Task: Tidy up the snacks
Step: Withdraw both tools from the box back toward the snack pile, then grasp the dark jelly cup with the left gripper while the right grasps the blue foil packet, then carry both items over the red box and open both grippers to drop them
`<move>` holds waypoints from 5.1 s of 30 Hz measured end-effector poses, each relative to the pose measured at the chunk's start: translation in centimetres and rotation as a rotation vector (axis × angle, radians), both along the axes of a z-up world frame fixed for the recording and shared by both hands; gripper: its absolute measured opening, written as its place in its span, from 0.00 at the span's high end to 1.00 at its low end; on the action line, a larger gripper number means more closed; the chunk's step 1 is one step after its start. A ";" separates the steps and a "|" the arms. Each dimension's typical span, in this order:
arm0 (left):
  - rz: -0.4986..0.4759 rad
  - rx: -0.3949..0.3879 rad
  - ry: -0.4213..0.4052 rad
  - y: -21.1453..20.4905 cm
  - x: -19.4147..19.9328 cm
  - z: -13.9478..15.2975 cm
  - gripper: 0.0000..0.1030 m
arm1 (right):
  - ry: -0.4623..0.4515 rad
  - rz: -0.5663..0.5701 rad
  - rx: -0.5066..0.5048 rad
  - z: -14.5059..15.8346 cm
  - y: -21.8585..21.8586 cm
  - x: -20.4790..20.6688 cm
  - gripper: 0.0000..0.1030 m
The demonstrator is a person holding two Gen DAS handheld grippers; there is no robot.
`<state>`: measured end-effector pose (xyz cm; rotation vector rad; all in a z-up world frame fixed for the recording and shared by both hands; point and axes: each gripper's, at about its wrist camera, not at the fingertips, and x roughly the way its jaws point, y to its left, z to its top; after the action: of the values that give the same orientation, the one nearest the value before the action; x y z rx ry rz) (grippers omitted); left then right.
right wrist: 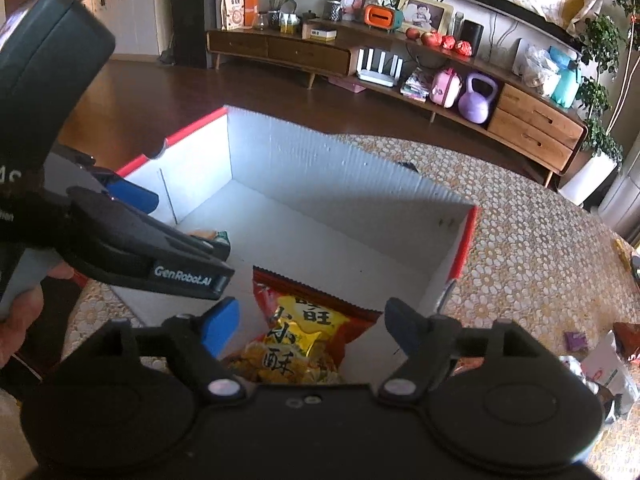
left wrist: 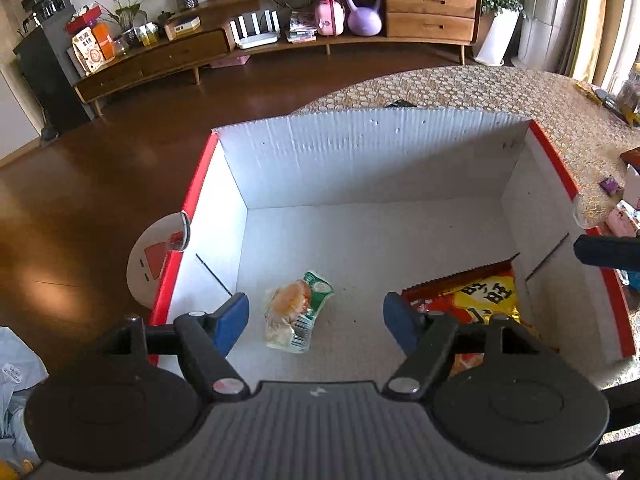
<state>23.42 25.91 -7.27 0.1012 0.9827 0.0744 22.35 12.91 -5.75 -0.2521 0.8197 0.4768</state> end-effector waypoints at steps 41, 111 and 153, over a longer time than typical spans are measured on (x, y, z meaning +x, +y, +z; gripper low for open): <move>-0.141 -0.146 -0.278 -12.6 -11.5 10.1 0.11 | -0.150 -0.120 0.178 8.0 -16.9 -11.2 0.00; -0.181 -0.221 -0.113 -25.5 1.0 -8.9 0.57 | 0.038 -0.247 0.108 -9.3 -25.5 -1.0 0.22; -0.204 -0.309 -0.163 -22.9 -7.8 0.0 0.70 | -0.055 -0.252 0.176 0.7 -25.4 -10.4 0.51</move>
<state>15.61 2.97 -7.28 -0.0877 0.8062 -0.2524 11.99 -12.50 -5.04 0.0013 0.7388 0.3014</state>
